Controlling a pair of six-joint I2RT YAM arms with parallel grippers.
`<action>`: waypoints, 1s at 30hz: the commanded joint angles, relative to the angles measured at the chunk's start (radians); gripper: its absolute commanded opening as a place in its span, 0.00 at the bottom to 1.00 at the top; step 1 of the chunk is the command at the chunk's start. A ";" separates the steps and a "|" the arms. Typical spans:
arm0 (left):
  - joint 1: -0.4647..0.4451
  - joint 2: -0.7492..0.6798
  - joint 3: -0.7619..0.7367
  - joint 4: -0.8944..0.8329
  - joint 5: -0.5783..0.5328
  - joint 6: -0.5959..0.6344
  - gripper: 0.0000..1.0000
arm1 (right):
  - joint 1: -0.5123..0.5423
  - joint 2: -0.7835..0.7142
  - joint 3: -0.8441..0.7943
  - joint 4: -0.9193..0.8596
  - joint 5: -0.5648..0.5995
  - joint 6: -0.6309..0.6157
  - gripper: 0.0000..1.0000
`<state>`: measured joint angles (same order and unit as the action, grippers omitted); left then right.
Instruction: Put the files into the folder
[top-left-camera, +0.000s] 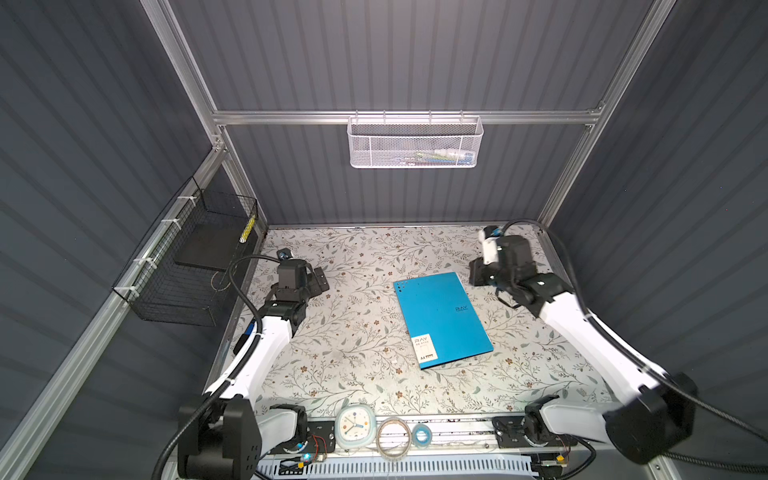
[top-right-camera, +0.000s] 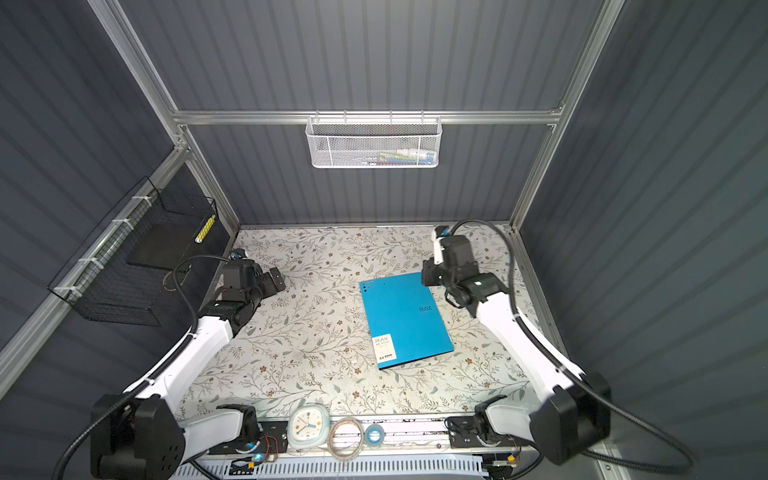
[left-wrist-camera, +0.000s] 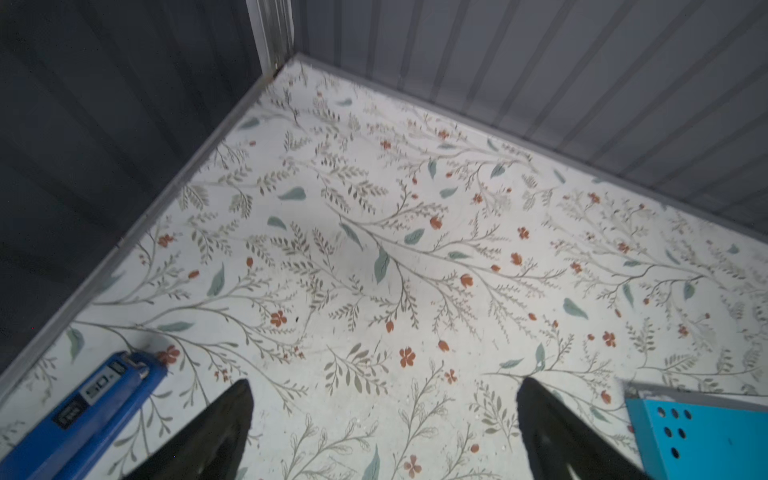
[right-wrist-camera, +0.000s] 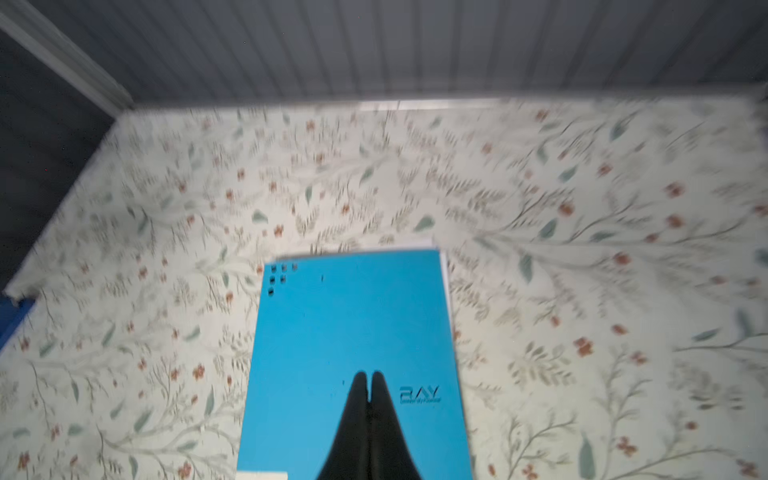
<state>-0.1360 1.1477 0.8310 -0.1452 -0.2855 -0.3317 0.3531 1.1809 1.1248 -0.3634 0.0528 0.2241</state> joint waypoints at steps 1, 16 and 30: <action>0.001 -0.104 -0.032 0.132 -0.064 0.121 0.99 | -0.038 -0.103 -0.076 0.056 0.157 -0.087 0.13; 0.015 0.242 -0.384 0.749 -0.204 0.263 0.99 | -0.244 -0.146 -0.830 0.905 0.363 -0.116 0.28; 0.024 0.567 -0.397 1.131 0.002 0.360 0.99 | -0.319 0.223 -0.863 1.418 0.162 -0.221 0.41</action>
<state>-0.1226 1.7046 0.3779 0.9508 -0.3305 -0.0097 0.0704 1.3853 0.3229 0.8276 0.2466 0.0113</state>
